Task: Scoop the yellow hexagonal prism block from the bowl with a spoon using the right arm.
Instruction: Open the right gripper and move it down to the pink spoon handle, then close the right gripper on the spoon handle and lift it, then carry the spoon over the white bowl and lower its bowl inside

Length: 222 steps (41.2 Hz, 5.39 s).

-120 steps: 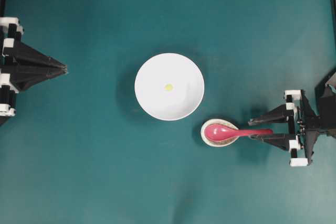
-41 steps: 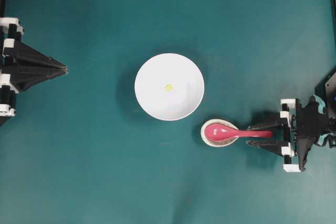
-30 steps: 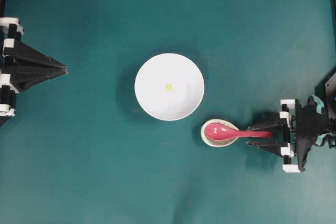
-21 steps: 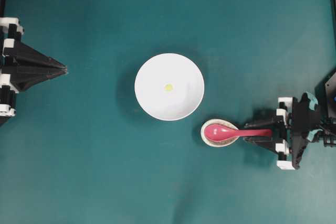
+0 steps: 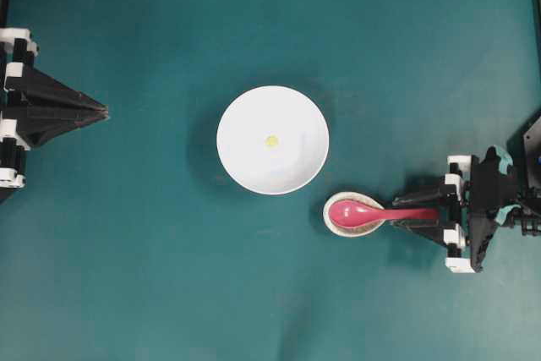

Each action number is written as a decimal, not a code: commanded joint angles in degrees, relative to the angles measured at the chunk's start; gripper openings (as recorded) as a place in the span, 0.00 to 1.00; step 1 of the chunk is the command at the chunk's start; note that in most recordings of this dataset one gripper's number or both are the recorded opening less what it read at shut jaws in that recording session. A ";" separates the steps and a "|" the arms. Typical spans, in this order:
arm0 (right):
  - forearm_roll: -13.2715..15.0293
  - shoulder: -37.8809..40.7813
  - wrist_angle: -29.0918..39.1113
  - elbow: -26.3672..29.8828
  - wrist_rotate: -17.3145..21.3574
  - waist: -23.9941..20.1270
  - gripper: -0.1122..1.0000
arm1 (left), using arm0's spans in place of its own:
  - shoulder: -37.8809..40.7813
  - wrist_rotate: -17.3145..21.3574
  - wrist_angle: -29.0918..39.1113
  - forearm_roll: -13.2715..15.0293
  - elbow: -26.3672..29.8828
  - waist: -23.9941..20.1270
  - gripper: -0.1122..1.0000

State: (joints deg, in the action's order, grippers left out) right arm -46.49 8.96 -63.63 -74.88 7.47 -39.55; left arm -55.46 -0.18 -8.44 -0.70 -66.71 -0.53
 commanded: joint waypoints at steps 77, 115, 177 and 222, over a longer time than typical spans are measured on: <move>0.00 -19.07 5.45 1.58 -19.86 2.81 0.31 | 0.53 0.18 -0.18 -0.18 1.58 0.00 0.19; 0.09 -38.94 69.52 23.20 -39.38 46.49 0.31 | 0.53 0.00 -0.26 -0.18 1.58 0.00 0.19; 19.07 -13.62 114.08 53.88 -19.69 54.14 0.31 | 0.79 -0.26 3.78 -0.18 1.32 -0.09 0.19; 34.19 -1.67 133.51 68.99 -5.01 49.75 0.31 | 0.70 0.26 3.78 -0.18 1.32 0.00 0.19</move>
State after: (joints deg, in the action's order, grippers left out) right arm -12.48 8.00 70.31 -7.03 2.37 10.28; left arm -55.11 0.00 -4.39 -0.70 -66.71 -0.53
